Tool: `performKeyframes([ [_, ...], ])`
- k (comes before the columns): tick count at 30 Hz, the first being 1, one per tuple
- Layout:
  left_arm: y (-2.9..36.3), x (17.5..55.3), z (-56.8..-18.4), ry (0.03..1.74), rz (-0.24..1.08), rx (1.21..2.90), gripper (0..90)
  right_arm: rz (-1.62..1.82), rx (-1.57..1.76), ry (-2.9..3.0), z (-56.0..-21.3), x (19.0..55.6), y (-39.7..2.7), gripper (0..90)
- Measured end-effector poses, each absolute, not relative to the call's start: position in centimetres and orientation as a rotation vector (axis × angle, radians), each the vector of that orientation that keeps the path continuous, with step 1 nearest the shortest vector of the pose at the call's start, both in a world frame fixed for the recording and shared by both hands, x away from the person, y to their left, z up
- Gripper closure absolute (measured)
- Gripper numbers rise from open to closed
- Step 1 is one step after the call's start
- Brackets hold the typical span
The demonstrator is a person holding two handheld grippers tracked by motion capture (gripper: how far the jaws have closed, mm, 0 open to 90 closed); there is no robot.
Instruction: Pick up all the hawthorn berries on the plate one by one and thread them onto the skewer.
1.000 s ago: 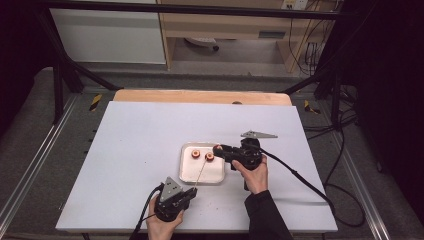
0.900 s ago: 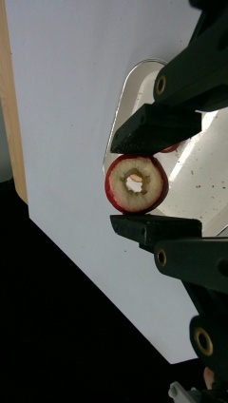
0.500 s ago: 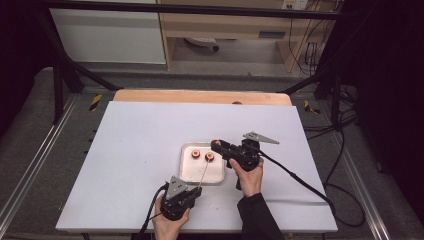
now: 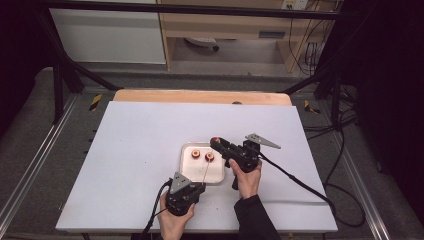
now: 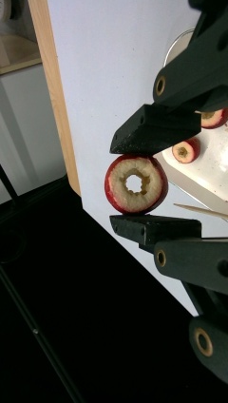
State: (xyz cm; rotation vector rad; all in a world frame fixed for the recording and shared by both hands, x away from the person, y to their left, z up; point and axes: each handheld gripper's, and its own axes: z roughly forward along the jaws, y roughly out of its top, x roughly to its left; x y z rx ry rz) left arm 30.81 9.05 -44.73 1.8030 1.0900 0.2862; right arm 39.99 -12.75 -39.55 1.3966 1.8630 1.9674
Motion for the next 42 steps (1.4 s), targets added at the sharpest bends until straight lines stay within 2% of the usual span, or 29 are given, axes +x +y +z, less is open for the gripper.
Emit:
performKeyframes([
  [42, 8.40, 31.06, -44.60, 1.108, 0.275, 1.761, 88.1, 2.032, 1.384, 1.810, -39.74, 39.69, -12.56, 60.2],
])
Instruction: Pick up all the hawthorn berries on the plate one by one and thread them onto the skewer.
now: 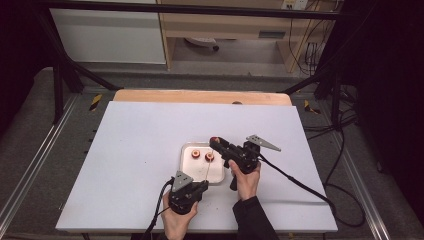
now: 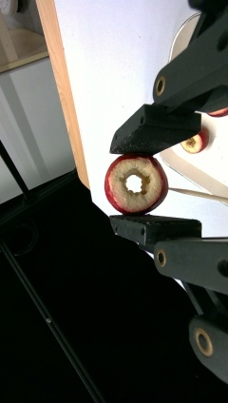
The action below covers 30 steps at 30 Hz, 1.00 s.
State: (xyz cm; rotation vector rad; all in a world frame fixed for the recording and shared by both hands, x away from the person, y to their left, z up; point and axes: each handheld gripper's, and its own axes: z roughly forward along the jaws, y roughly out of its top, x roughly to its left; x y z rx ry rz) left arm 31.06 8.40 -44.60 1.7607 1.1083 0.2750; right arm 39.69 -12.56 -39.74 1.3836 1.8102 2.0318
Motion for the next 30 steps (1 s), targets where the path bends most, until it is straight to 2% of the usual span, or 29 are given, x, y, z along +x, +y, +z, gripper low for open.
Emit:
performKeyframes([
  [30, 8.5, 31.9, -44.2, 1.125, 0.290, 1.730, 88.2, 1.999, 1.411, 1.964, -41.3, 38.2, -11.5, 60.4],
])
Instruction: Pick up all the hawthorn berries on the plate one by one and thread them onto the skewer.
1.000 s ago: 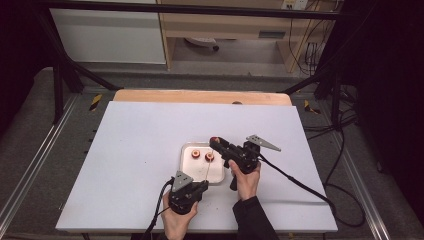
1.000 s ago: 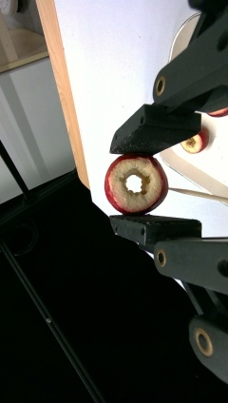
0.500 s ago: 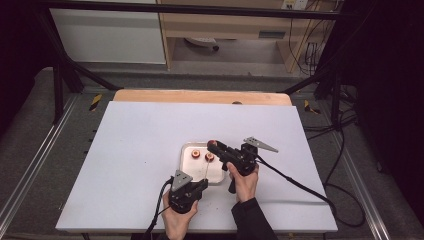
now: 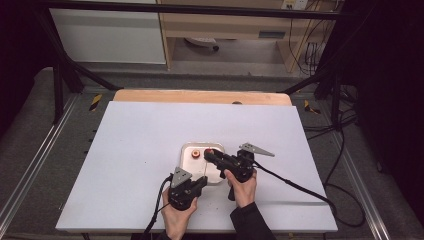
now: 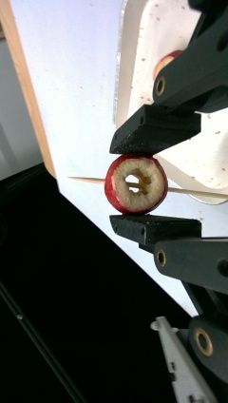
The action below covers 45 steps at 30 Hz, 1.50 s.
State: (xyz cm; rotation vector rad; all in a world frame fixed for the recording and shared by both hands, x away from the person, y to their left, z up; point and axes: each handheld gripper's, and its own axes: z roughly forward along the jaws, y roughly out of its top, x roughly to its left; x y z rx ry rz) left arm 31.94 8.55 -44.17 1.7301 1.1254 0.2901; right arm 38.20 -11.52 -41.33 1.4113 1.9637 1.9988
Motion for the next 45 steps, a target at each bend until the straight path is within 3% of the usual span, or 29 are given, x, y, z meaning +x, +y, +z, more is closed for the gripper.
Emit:
performKeyframes([
  [22, 9.0, 32.7, -43.8, 1.100, 0.317, 1.765, 88.2, 1.889, 1.341, 2.154, -42.7, 37.1, -11.1, 59.0],
  [34, 11.5, 32.0, -43.9, 1.089, 0.386, 1.826, 88.2, 1.675, 1.260, 2.218, -41.0, 38.4, -12.9, 20.9],
  [39, 12.5, 31.7, -43.9, 1.090, 0.399, 1.846, 88.1, 1.518, 1.232, 2.313, -41.1, 39.3, -13.4, 11.7],
  [45, 13.1, 31.3, -44.1, 1.079, 0.401, 1.860, 88.0, 1.357, 1.207, 2.390, -41.0, 40.1, -14.0, 7.5],
])
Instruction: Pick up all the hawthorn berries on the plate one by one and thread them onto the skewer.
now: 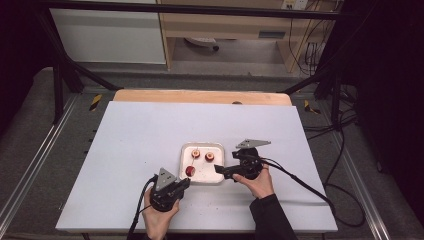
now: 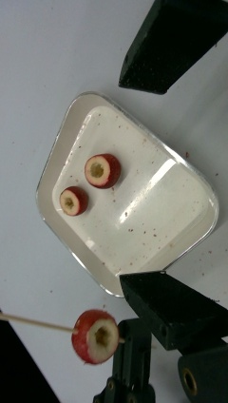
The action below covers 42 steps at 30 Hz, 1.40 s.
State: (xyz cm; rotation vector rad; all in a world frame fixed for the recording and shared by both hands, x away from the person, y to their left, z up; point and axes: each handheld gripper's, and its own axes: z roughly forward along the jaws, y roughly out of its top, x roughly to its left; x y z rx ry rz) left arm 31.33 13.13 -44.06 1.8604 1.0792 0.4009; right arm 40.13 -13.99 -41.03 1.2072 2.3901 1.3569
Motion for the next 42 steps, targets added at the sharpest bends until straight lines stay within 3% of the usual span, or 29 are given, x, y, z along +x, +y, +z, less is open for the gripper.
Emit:
performKeyframes([
  [26, 14.3, 31.1, -44.4, 1.070, 0.399, 1.886, 88.0, 1.018, 1.154, 2.587, -39.7, 44.4, -10.5, 9.4],
  [42, 14.3, 31.2, -44.6, 1.063, 0.402, 1.900, 88.0, 0.902, 1.182, 2.679, -40.6, 46.9, -8.1, 25.8],
])
